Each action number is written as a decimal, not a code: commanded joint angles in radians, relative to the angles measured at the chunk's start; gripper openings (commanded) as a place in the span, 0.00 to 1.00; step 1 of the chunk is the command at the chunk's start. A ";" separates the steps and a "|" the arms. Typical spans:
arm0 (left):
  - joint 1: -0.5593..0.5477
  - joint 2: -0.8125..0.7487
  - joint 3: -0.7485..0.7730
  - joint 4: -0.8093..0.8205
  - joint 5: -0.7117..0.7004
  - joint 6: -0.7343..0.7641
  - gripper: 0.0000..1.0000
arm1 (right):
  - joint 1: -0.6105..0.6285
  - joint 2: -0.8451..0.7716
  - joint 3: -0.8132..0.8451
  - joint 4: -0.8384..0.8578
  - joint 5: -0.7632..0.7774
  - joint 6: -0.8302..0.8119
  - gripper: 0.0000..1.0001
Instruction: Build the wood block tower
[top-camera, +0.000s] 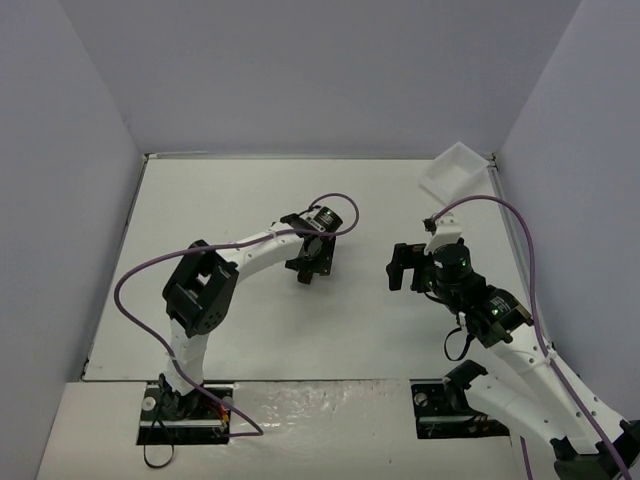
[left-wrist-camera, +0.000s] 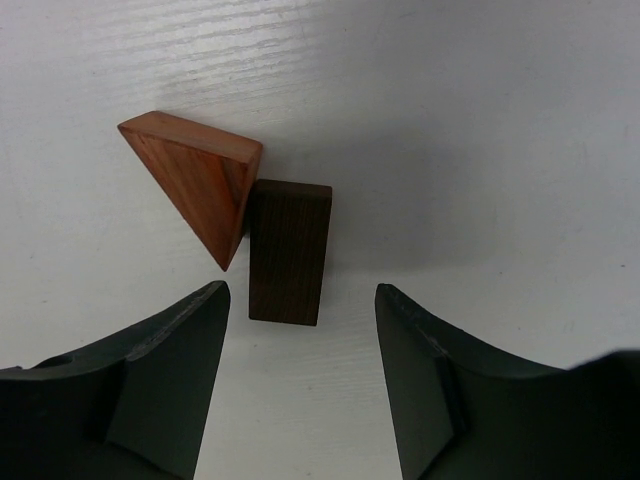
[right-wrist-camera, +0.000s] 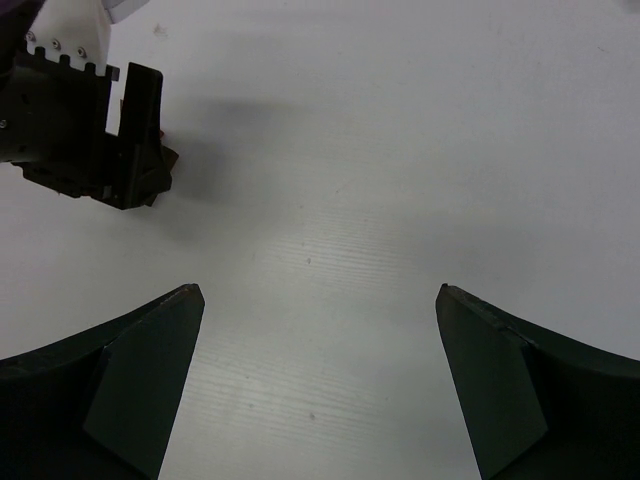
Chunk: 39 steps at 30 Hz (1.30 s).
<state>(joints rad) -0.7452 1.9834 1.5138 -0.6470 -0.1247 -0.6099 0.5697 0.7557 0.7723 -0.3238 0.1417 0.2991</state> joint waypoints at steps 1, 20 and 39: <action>-0.006 -0.007 0.050 0.014 0.006 -0.031 0.52 | -0.005 -0.008 0.004 0.054 0.027 0.012 1.00; 0.006 0.045 0.106 -0.023 -0.030 -0.001 0.48 | -0.005 -0.003 0.001 0.055 0.032 0.008 1.00; 0.011 0.055 0.103 -0.026 -0.019 -0.005 0.21 | -0.005 -0.008 -0.004 0.054 0.033 0.011 1.00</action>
<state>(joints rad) -0.7391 2.0590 1.5749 -0.6643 -0.1324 -0.6126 0.5697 0.7506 0.7647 -0.3229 0.1417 0.3065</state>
